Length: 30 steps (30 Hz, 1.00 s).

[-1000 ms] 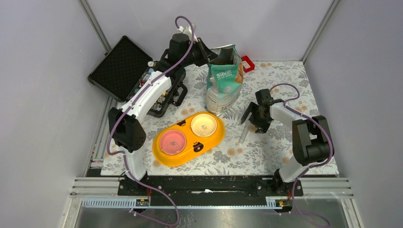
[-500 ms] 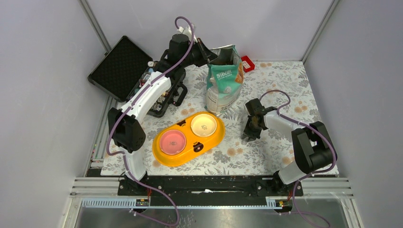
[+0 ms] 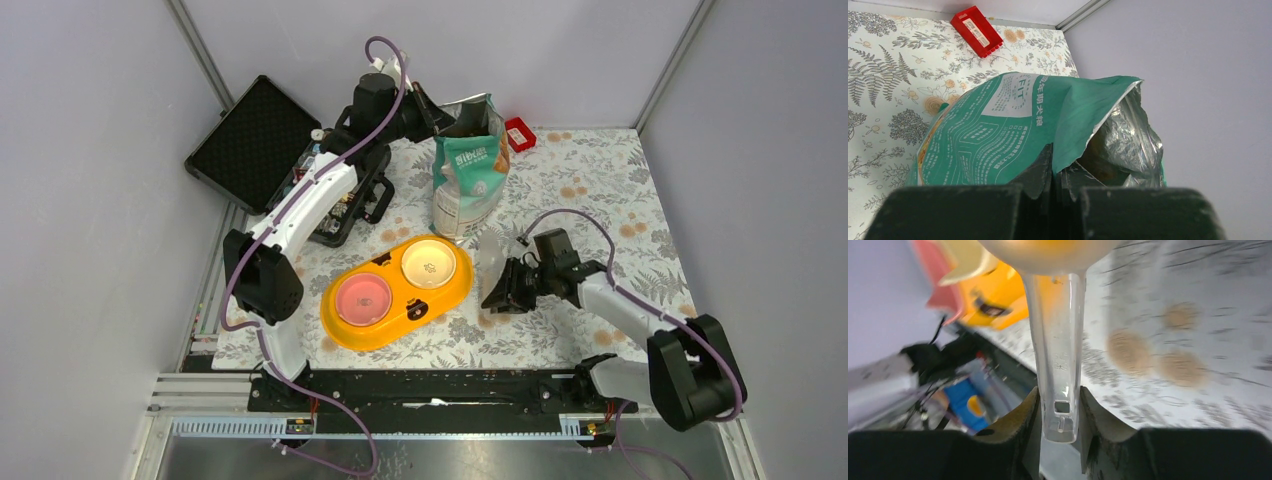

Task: Serve the pet food
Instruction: Pick up the spatula from the center of the board.

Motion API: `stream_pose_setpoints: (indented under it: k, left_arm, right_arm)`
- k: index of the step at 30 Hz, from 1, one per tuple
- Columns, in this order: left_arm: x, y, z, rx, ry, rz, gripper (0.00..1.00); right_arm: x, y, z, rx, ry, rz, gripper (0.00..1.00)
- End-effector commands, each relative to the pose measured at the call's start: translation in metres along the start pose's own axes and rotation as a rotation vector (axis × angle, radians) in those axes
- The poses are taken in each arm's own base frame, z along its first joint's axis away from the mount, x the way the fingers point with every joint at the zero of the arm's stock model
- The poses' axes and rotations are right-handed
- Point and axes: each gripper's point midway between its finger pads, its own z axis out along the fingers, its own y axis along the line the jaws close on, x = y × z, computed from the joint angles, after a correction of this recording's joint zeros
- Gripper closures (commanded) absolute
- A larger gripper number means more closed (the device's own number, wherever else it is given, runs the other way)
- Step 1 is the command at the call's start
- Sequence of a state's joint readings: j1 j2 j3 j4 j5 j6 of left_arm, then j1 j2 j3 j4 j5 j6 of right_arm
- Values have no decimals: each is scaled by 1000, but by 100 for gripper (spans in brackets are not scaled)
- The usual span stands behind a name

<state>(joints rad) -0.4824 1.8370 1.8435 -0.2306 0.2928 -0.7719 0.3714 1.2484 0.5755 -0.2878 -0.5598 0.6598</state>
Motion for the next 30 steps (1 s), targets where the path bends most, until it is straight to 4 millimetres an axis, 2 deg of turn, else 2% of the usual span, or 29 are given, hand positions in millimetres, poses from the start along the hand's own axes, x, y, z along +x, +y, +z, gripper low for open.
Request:
stream_pose_setpoints:
  k: [1,7,12,16,23,25,30]
  left_arm:
    - [-33,-45,-35,112,-83,42,100]
    - [-35,-47,-38,115,-89,46,100]
    - [-35,-48,-39,116,-89,45,100]
    - [-35,-47,-42,105,-92,55,100]
    - [-36,-46,-48,91,-98,76,100]
    - [-36,-47,-47,93,-97,73,100]
    - [-34,-49,-44,109,-82,60,100]
  right_arm:
    - [25,75,-29,-442,111,-114,100]
    - [32,119,-63,-767,134,-107,100]
    - [35,134,-81,-921,168,-59,100]
    - [33,122,-64,-888,239,98,100]
    - [37,111,-59,-857,247,206,100]
    - [42,99,-50,-821,262,268,99]
    - [49,59,-12,-685,277,421,100]
